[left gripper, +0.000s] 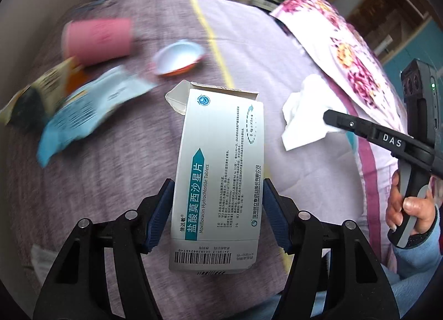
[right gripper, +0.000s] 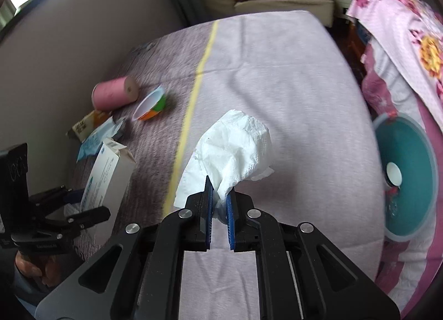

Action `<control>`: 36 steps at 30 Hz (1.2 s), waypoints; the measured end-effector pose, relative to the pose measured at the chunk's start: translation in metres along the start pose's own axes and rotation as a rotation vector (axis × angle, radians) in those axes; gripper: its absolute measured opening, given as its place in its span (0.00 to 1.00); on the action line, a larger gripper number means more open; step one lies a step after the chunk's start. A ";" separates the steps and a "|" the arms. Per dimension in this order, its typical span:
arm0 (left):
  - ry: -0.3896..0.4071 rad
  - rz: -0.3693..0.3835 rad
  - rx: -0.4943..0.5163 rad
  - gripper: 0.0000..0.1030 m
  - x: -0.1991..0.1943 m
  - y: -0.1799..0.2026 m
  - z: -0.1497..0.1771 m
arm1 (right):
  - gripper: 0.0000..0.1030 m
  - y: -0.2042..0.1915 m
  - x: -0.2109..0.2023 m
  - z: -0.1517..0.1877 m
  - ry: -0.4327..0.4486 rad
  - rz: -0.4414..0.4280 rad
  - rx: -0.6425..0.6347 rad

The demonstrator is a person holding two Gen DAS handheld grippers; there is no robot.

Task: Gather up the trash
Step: 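Carry the box and tissue over the teal bin and open both grippers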

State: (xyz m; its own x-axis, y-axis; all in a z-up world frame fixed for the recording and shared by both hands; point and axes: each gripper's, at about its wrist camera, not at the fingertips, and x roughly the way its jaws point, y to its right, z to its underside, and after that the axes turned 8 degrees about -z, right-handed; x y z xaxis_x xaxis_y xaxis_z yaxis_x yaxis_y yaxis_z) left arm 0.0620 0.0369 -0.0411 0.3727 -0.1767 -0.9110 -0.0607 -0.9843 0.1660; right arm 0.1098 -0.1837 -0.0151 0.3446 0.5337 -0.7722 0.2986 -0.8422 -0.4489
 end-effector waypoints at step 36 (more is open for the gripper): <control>-0.054 0.023 0.370 0.63 0.082 0.267 -0.109 | 0.08 0.220 -0.133 0.023 0.318 0.163 0.399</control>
State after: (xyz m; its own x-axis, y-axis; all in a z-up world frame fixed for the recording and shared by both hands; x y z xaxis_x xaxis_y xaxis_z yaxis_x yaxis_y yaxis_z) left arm 0.1774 -0.2392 -0.0306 0.3188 -0.1888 -0.9288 -0.4025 -0.9142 0.0477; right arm 0.1090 -0.4413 -0.0216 0.6292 0.3383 -0.6997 -0.1217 -0.8463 -0.5186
